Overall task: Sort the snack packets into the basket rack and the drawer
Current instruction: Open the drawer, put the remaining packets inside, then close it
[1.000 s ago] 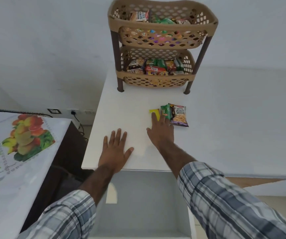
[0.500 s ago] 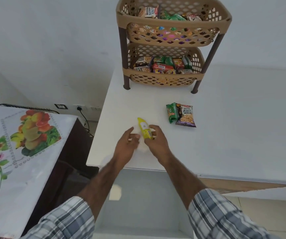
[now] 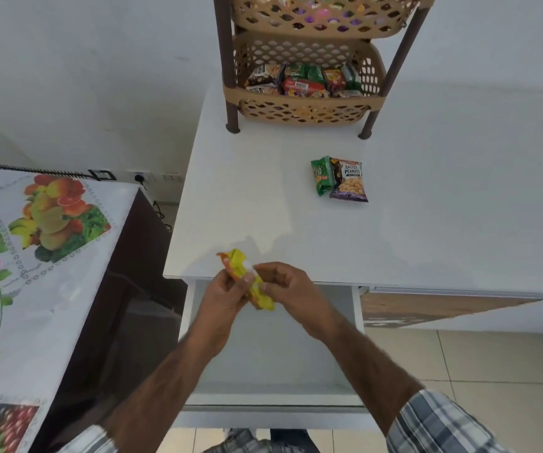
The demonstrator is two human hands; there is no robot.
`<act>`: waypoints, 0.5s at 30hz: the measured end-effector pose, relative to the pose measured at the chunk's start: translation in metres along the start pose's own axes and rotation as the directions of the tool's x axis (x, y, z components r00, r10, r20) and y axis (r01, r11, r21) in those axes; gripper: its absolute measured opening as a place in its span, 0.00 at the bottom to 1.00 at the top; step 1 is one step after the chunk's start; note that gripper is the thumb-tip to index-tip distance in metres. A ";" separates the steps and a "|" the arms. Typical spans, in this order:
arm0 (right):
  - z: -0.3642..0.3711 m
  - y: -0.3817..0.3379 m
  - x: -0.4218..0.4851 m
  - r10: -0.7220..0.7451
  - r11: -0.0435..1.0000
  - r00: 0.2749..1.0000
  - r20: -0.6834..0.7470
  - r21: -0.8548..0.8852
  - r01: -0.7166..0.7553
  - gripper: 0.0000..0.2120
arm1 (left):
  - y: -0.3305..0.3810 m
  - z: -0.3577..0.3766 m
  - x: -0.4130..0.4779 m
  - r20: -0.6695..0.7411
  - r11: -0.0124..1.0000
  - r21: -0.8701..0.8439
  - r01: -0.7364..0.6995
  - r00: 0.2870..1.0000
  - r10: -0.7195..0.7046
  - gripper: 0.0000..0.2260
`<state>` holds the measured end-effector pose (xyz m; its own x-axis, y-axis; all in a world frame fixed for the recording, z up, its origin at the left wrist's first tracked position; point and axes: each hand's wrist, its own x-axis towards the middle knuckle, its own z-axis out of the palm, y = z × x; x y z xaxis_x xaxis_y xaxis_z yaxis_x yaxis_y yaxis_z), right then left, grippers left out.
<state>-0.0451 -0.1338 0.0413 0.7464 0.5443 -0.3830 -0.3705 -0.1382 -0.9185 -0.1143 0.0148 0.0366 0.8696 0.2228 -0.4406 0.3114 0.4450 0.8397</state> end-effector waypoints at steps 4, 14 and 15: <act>-0.021 -0.007 0.009 -0.064 0.933 0.973 -0.221 -0.359 -0.020 0.08 | -0.013 -0.015 -0.018 -0.035 0.921 0.388 -0.026 0.998 0.043 0.11; -0.112 -0.073 0.070 -0.414 0.546 0.836 -0.361 -0.833 -0.090 0.08 | -0.103 -0.052 0.053 0.146 -0.186 0.960 -0.208 0.943 -0.301 0.17; -0.118 -0.081 0.079 -0.448 0.477 0.823 -0.349 -0.872 -0.110 0.08 | -0.111 -0.053 0.061 0.138 -0.233 0.948 -0.217 0.939 -0.314 0.17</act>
<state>0.1091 -0.1773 0.0738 0.9734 0.2208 0.0618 0.2229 -0.8475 -0.4818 -0.1163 0.0245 -0.1003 0.7719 -0.0501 -0.6337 0.1018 -0.9743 0.2010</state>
